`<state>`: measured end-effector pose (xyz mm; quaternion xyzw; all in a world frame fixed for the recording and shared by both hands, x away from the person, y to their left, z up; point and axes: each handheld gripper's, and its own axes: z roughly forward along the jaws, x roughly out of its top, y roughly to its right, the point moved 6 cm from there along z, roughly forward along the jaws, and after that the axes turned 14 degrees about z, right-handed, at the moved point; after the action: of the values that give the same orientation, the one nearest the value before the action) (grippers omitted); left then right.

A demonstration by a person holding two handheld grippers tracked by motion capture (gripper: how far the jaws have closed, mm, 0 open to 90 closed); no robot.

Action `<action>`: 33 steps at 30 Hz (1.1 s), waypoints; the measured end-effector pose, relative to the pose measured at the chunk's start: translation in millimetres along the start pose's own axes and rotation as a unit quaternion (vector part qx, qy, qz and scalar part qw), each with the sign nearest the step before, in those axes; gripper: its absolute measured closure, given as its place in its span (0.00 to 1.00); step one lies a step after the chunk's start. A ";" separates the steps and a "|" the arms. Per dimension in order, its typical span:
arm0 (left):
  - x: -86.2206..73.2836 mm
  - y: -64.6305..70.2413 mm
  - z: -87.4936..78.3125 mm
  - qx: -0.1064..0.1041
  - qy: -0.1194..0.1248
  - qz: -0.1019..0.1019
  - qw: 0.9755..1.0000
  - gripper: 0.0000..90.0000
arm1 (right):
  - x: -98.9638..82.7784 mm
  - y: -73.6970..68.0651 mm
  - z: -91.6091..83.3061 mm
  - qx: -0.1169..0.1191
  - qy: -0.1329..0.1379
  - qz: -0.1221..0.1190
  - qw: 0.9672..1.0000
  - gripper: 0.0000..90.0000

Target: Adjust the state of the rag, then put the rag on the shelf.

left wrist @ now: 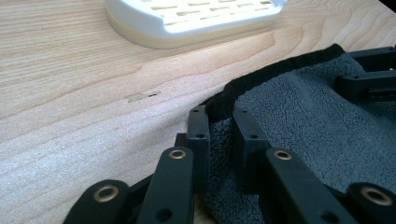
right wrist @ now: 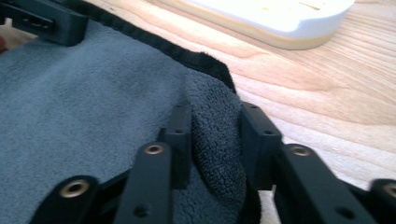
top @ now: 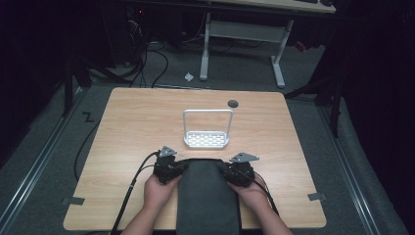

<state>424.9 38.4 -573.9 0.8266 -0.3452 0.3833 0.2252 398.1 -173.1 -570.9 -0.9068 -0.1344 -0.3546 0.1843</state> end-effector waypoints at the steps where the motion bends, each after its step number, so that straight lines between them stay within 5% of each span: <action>1: 0.1 0.1 0.1 0.000 0.001 -0.001 1.000 0.88 | 0.1 -0.8 0.2 0.002 0.000 -0.003 1.000 0.81; 9: 0.0 -0.6 0.0 -0.004 0.003 -0.009 1.000 0.88 | 0.3 -3.4 0.3 0.005 -0.002 -0.006 1.000 0.87; 14: -0.1 -0.1 -1.7 -0.004 0.009 -0.007 1.000 0.89 | 7.6 -7.5 -9.4 0.001 0.030 -0.017 0.999 0.87; 27: 8.7 3.6 -19.2 -0.013 0.062 -0.001 0.998 0.93 | 10.7 -15.1 -21.8 -0.007 0.066 -0.034 0.997 0.87; 33: 26.0 10.3 -42.0 0.004 0.113 0.016 0.993 0.93 | 22.1 -20.7 -33.4 -0.013 0.099 -0.040 0.994 0.87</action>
<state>409.3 48.0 -526.9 0.7733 -0.3293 0.4791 0.2530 386.2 -166.4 -527.9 -0.8635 -0.1470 -0.4514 0.1701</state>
